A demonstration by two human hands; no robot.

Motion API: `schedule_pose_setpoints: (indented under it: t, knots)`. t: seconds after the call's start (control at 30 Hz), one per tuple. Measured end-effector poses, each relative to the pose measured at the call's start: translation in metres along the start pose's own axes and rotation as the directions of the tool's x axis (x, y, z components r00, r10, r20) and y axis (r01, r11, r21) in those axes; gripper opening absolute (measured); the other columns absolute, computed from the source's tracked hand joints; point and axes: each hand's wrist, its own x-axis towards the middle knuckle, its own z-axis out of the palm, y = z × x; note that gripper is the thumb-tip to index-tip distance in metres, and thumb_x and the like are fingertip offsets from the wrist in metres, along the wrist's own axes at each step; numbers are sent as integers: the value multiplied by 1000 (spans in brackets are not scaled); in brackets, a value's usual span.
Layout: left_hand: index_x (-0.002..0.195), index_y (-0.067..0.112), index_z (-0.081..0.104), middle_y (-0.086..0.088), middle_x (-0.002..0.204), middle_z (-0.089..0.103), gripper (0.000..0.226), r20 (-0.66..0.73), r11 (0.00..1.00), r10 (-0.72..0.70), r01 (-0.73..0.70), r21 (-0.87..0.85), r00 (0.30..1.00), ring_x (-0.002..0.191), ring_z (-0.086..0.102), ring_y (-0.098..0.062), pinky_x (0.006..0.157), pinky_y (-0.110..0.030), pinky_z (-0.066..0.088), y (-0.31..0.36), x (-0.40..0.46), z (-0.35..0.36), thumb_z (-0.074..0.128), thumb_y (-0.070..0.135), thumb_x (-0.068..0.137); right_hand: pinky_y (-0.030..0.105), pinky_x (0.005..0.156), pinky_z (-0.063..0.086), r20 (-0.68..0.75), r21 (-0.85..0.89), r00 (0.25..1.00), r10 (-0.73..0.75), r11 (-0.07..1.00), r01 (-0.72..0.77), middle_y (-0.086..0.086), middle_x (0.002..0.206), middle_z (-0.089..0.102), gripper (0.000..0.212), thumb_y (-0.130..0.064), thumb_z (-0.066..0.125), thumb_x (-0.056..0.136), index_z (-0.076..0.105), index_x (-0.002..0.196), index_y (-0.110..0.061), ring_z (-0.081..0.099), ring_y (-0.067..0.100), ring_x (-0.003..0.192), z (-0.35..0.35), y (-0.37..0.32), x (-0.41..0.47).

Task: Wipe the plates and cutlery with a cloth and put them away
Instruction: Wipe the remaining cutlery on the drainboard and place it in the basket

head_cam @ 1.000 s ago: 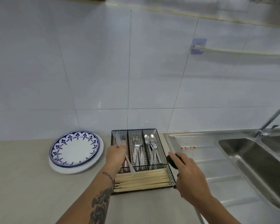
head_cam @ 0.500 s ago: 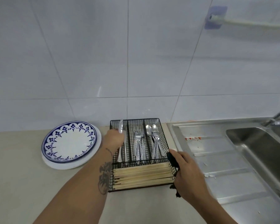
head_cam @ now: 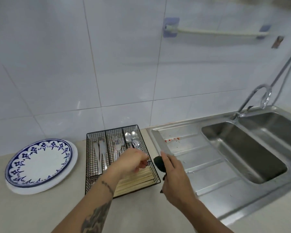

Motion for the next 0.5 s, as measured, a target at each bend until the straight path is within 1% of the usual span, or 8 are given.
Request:
schedule_pose_setpoints:
  t: [0.07,0.13,0.2,0.27,0.3,0.4,0.47,0.5]
  knots:
    - [98,8,71,-5,88,74,18,107,996,4,6,-93,994,83,70,-18,82,-34,55,4,-12,22,60,22,97,37,96,48,-22,23,1000,-2,1000,2,1,145,36,96,6,56,76,12,156,-21,43,20,121,-7,4,-10]
    - [103,8,71,-4,89,74,21,153,995,17,-2,-100,988,82,70,-17,83,-34,56,7,-21,40,62,26,96,34,94,48,-47,37,999,0,999,2,3,144,37,98,6,52,77,0,155,-21,43,21,119,-16,8,-21]
    - [105,9,73,-6,95,76,23,164,996,40,-26,-89,986,84,70,-16,82,-34,55,11,-29,58,65,29,95,28,93,44,-80,51,997,8,999,-4,3,142,37,99,6,49,77,-9,151,-24,41,19,119,-24,12,-33]
    - [101,10,74,-7,97,77,18,134,995,99,-94,-43,986,86,70,-16,81,-34,54,16,-37,74,65,24,94,24,99,39,-100,84,995,17,996,-8,1,143,36,98,3,45,79,-15,149,-29,38,15,123,-33,16,-46]
    - [98,10,73,-7,97,77,14,109,990,144,-144,-6,984,88,71,-17,84,-36,55,20,-42,81,65,21,94,23,103,38,-102,120,995,20,993,-8,-2,144,34,97,0,45,82,-16,150,-31,36,12,126,-39,18,-52]
    - [87,12,70,-13,96,74,10,133,954,275,-287,86,952,97,70,-26,96,-44,55,33,-52,98,63,17,92,20,108,33,-74,300,995,66,953,-41,-18,148,21,96,-16,53,83,-9,153,-36,26,0,134,-62,24,-72]
    - [82,16,65,-14,91,71,9,183,922,335,-362,140,924,96,68,-31,93,-48,55,44,-55,109,62,21,89,19,111,26,-68,373,989,131,923,-96,-23,149,17,94,-24,55,78,2,154,-36,20,-4,138,-80,37,-81]
    - [79,18,64,-10,86,69,9,204,907,353,-388,166,913,93,68,-32,90,-47,56,49,-56,114,61,23,87,19,111,24,-68,385,984,162,915,-124,-23,149,17,93,-23,55,76,7,154,-38,20,-4,138,-87,47,-84]
